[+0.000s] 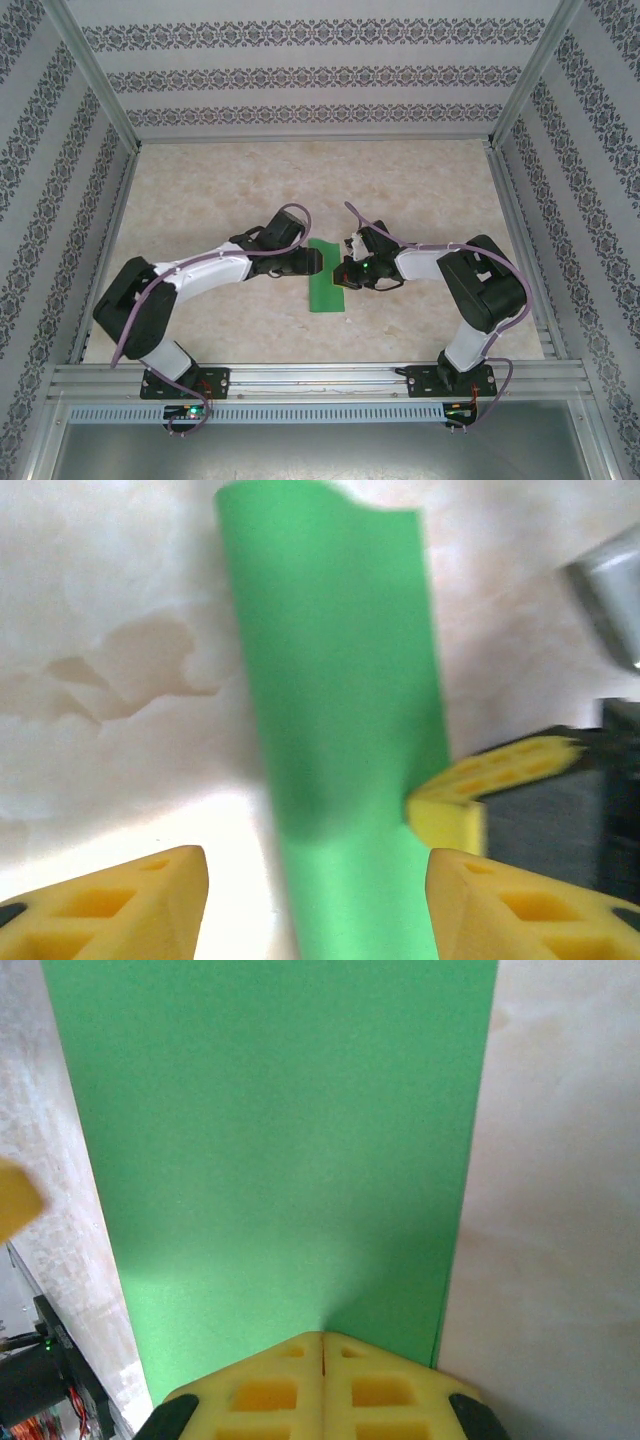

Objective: Fold a paper plane with a square sheet of paper (fold left side to right side)
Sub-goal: Hold the square sheet of paper at the center of the table, then first fold the square sheet of paper in half at the center of the table.

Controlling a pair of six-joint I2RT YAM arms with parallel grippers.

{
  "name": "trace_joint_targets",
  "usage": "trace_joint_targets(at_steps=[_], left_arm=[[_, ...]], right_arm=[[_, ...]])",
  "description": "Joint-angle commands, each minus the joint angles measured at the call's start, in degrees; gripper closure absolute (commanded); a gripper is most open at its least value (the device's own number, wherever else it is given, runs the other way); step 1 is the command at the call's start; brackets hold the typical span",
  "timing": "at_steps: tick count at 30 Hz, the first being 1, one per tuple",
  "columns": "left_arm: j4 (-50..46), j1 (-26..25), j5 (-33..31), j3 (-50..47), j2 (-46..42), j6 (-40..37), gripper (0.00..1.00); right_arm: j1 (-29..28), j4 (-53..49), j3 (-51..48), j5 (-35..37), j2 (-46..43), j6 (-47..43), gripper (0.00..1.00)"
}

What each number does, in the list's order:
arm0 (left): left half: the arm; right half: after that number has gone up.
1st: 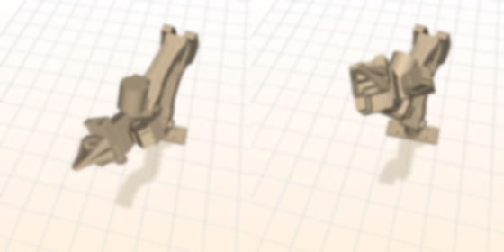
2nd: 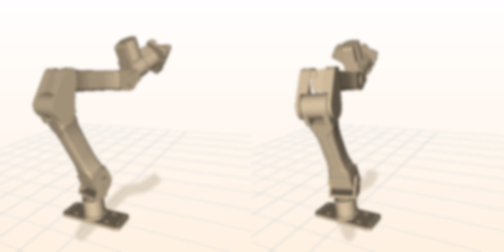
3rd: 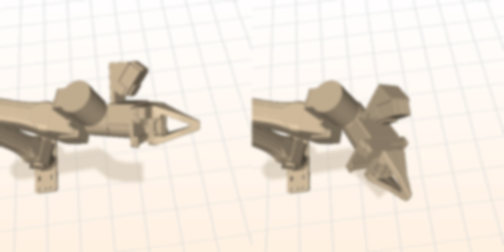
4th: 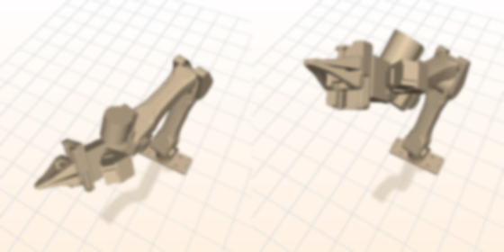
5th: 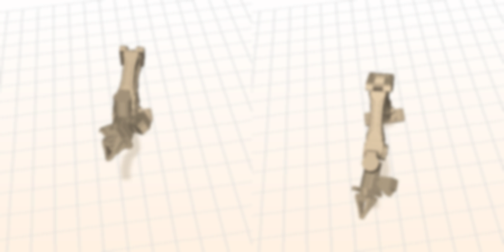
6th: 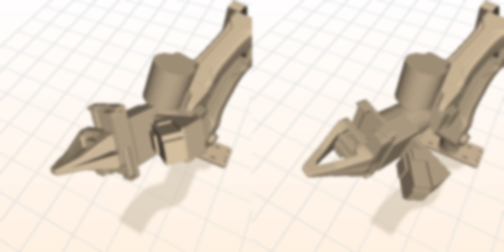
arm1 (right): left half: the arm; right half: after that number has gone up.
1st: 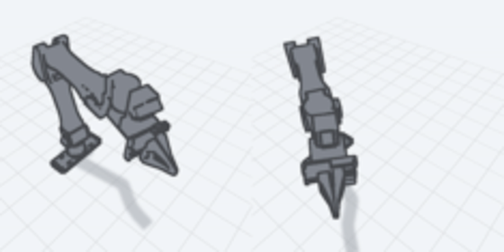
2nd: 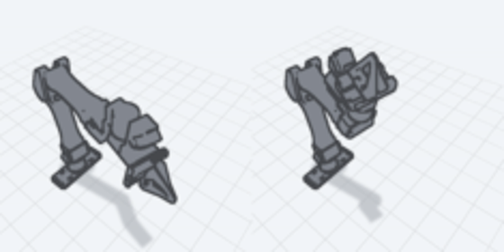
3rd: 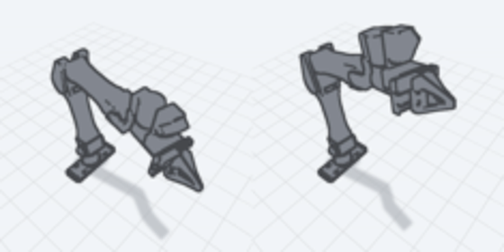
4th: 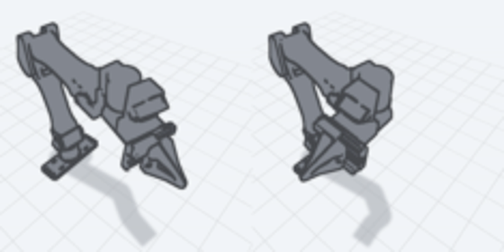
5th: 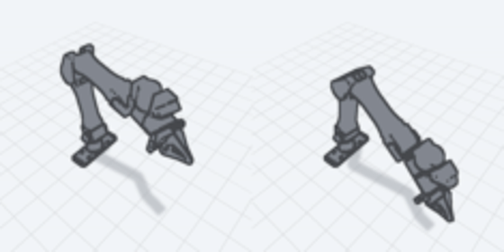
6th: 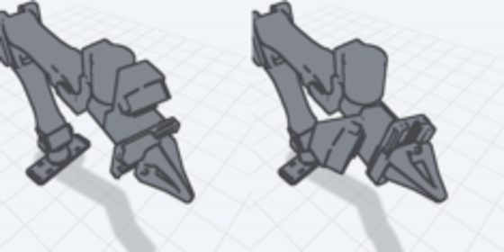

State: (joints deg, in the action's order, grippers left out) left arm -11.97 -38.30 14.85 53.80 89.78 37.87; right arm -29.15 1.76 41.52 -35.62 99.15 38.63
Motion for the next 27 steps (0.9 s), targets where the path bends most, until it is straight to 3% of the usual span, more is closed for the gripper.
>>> trace_joint_targets(at_steps=[1, 6, 27], left_arm=[[8.3, -0.4, 6.1, -2.3, -0.3, -2.1, 0.51], [14.9, -0.4, 14.0, -2.6, 4.8, -1.4, 0.65], [22.5, 4.4, 11.8, -11.6, 10.7, 0.4, 0.75]], right_arm=[[-0.3, -6.5, -1.4, 8.5, 3.2, -1.9, 1.00], [-0.3, -6.7, -1.4, 8.5, 3.3, -2.0, 1.00], [0.4, -9.5, -0.6, 9.7, 4.6, -3.9, 1.00]])
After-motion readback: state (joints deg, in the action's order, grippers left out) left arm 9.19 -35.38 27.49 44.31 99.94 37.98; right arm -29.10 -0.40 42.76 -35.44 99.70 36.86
